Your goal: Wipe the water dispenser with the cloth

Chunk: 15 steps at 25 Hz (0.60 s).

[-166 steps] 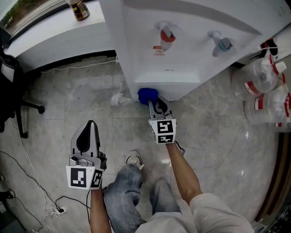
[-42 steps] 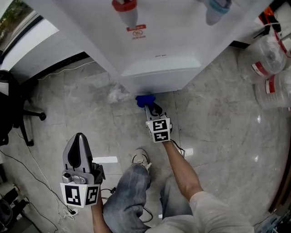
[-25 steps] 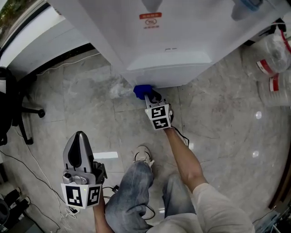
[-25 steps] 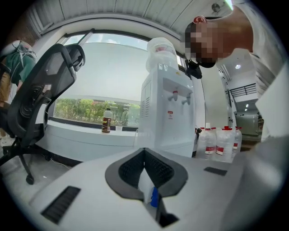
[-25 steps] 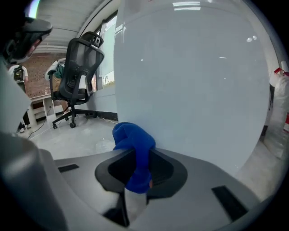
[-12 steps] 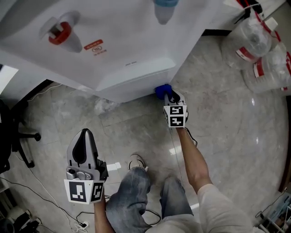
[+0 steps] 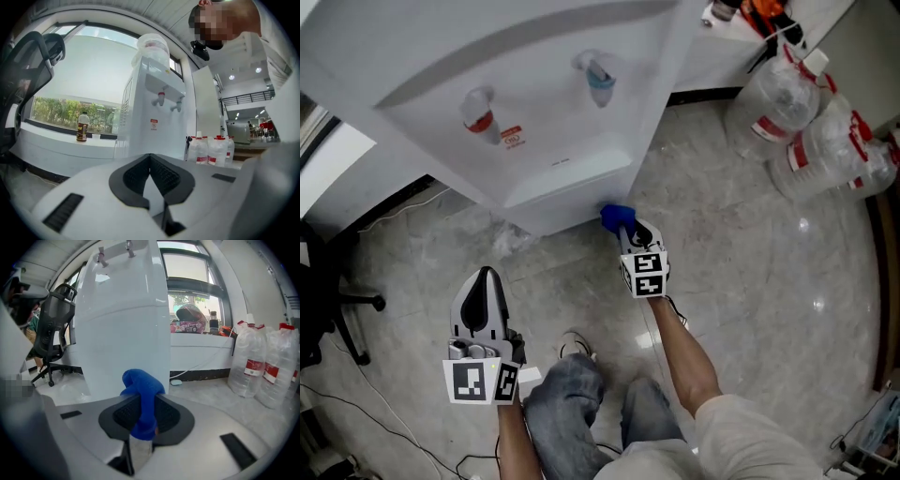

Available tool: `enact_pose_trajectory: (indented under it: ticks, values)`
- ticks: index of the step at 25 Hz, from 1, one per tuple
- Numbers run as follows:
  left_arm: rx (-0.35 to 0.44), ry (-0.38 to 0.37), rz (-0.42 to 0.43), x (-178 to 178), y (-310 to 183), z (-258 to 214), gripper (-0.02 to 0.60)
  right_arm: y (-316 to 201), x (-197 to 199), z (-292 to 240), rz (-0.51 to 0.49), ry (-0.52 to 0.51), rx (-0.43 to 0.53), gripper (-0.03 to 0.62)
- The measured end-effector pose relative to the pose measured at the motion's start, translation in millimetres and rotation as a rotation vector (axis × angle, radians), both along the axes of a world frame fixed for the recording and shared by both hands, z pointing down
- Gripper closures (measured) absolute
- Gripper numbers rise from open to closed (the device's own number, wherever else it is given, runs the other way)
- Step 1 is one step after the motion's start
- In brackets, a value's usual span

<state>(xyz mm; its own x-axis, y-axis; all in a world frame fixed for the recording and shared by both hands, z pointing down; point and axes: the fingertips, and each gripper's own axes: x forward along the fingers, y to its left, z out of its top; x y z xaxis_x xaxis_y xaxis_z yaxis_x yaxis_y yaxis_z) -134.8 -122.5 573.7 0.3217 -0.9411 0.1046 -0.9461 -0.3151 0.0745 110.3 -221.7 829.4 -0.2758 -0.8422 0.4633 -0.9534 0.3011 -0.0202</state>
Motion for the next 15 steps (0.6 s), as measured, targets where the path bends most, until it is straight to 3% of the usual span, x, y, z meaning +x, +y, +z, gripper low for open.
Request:
enact_pose_trajectory:
  ticks: [6,15]
  values:
    - [-0.012,0.022,0.034,6.5,4.8,-80.6,0.571,34.7,-17.0,-94.0,0.028,-0.018,-0.054,0.514]
    - [-0.069,0.041,0.067,18.6,26.2,-225.5,0.571,61.3,-51.5,-321.9,-0.043,-0.034,0.001,0.514]
